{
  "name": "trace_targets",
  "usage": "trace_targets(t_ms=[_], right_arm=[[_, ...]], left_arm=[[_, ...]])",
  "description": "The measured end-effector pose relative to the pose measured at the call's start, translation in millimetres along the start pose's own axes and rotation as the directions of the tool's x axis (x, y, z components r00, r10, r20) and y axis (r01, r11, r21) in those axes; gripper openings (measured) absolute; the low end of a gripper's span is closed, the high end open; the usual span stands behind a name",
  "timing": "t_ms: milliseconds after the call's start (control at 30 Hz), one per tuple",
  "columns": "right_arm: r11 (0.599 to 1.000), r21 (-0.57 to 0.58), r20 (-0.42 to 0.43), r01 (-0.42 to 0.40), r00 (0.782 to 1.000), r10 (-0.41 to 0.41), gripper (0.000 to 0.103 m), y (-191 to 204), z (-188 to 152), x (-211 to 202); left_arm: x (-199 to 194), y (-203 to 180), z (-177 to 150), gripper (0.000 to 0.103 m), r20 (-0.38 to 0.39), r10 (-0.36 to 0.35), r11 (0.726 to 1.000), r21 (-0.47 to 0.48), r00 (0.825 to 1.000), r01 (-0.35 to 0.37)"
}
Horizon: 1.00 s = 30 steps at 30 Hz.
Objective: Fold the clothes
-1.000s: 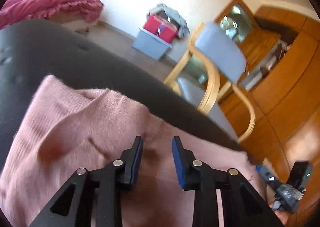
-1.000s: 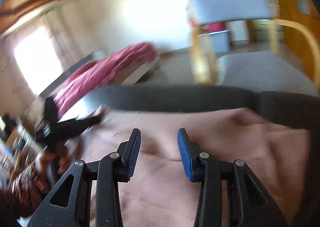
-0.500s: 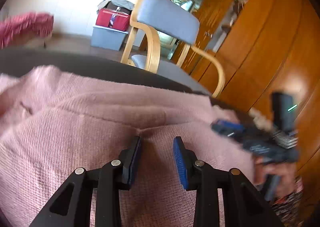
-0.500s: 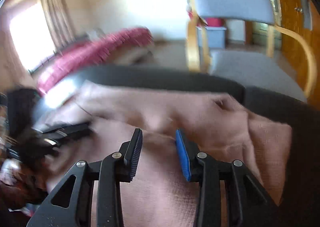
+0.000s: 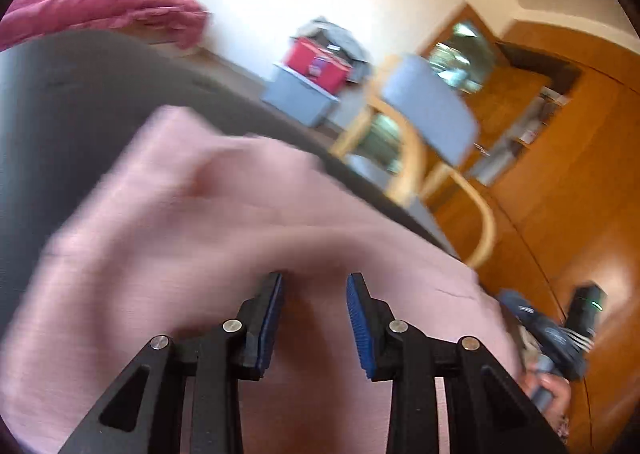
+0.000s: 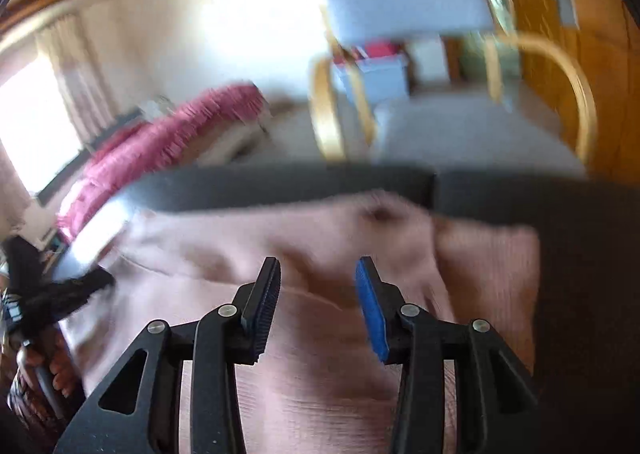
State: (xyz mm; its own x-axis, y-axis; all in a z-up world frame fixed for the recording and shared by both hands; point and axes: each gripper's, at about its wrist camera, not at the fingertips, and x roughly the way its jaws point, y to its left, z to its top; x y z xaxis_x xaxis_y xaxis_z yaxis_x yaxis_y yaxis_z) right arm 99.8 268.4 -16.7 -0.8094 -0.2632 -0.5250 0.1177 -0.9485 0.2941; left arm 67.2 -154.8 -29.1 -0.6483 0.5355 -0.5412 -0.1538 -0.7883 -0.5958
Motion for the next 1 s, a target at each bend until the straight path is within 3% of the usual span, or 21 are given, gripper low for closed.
trace_targets(t_ms=[100,200,267,333,400,533,667,767,833,900,1000], right_arm=[[0.984,-0.143,-0.027,-0.107,0.994,0.104,0.042,32.6,0.9,-1.5],[0.970,-0.235,-0.146,-0.069,0.989,0.035,0.042,51.1,-11.0,23.4],[0.982,-0.184,-0.222,-0.045,0.975,0.003,0.044,43.4,-16.6,41.4],[0.994,-0.064,-0.230,-0.085,0.971,0.069,0.045,25.2,-15.2,42.8],[0.992,0.016,-0.223,-0.126,0.966,0.127,0.045,12.2,-15.2,42.7],[0.991,0.026,-0.218,-0.130,0.967,0.133,0.045,8.7,-15.1,45.9],[0.991,0.020,-0.218,-0.130,0.967,0.131,0.047,9.3,-17.7,46.8],[0.990,0.035,-0.215,-0.140,0.966,0.144,0.047,7.7,-19.7,43.3],[0.989,0.038,-0.215,-0.142,0.965,0.147,0.047,7.7,-15.7,40.2],[0.989,0.040,-0.215,-0.143,0.965,0.149,0.047,8.1,-14.8,38.6],[0.988,0.044,-0.215,-0.146,0.965,0.152,0.047,9.8,-13.9,36.1]], left_arm=[[-18.3,39.1,9.3,0.030,0.026,0.009,0.996,-0.093,1.000,-0.007],[-27.8,51.3,7.5,0.029,0.076,0.069,0.991,-0.115,0.995,-0.060],[-32.4,60.2,6.9,0.029,0.098,0.072,0.986,-0.159,0.993,-0.056],[-34.7,67.0,7.3,0.029,0.109,0.058,0.978,-0.204,0.992,-0.035],[-34.5,57.4,12.5,0.030,0.105,0.055,0.982,-0.188,0.993,-0.034],[-22.7,23.4,27.8,0.033,0.043,0.051,0.998,-0.049,0.998,-0.049],[-10.4,-9.7,44.6,0.033,0.048,0.109,0.980,0.162,0.993,-0.115],[11.2,-18.2,59.0,0.033,-0.019,0.162,0.948,0.281,0.987,-0.151],[28.9,-15.8,58.5,0.033,-0.073,0.263,0.903,0.371,0.962,-0.219],[44.1,-12.6,52.2,0.033,-0.128,0.323,0.868,0.435,0.938,-0.240],[44.7,-10.1,42.9,0.033,-0.089,0.312,0.847,0.477,0.946,-0.235]])
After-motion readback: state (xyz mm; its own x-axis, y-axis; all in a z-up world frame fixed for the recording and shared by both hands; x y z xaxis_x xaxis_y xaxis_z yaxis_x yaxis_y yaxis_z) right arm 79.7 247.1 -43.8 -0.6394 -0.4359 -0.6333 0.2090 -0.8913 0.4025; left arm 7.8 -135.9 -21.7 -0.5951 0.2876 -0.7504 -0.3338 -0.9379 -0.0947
